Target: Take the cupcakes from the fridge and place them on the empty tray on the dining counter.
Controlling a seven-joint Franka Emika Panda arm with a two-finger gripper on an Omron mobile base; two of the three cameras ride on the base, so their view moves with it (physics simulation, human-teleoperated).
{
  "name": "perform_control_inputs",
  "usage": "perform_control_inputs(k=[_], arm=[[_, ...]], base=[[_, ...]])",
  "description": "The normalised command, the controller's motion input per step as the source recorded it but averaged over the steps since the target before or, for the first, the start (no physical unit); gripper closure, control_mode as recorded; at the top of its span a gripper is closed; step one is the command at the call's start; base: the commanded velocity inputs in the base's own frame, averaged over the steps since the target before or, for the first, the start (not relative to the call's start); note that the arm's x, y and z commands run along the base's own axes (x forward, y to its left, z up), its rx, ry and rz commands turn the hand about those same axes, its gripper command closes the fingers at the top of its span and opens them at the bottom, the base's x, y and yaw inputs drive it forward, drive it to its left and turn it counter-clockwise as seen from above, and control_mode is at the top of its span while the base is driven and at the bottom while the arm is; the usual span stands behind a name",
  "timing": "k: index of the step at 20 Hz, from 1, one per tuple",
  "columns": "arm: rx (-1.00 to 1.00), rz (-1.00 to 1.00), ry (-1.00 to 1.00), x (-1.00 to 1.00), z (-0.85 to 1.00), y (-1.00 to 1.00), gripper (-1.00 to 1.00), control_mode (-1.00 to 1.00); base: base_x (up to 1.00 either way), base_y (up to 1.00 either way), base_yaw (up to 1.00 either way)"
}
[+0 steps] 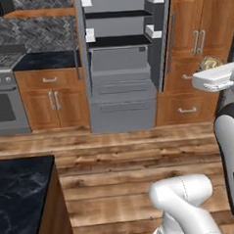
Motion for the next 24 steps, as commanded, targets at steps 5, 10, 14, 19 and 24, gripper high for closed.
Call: perform_control_inputs(k=[5, 10, 14, 19, 24], arm=[[0.00, 0.00, 0.00, 0.00, 0.00, 0.00, 1.00, 1.00], [0.00, 0.00, 0.00, 0.00, 0.00, 0.00, 1.00, 1.00], [0.00, 0.00, 0.00, 0.00, 0.00, 0.00, 1.00, 1.00], [0.00, 0.00, 0.00, 0.00, 0.00, 0.00, 1.00, 1.00], [0.00, 0.00, 0.00, 0.00, 0.00, 0.00, 1.00, 1.00]], base=[[-1.00, 0.47, 0.01], [-1.00, 0.59, 0.00], [-1.00, 0.54, 0.00], [-1.00, 0.55, 0.00], [-0.72, 0.90, -0.01]])
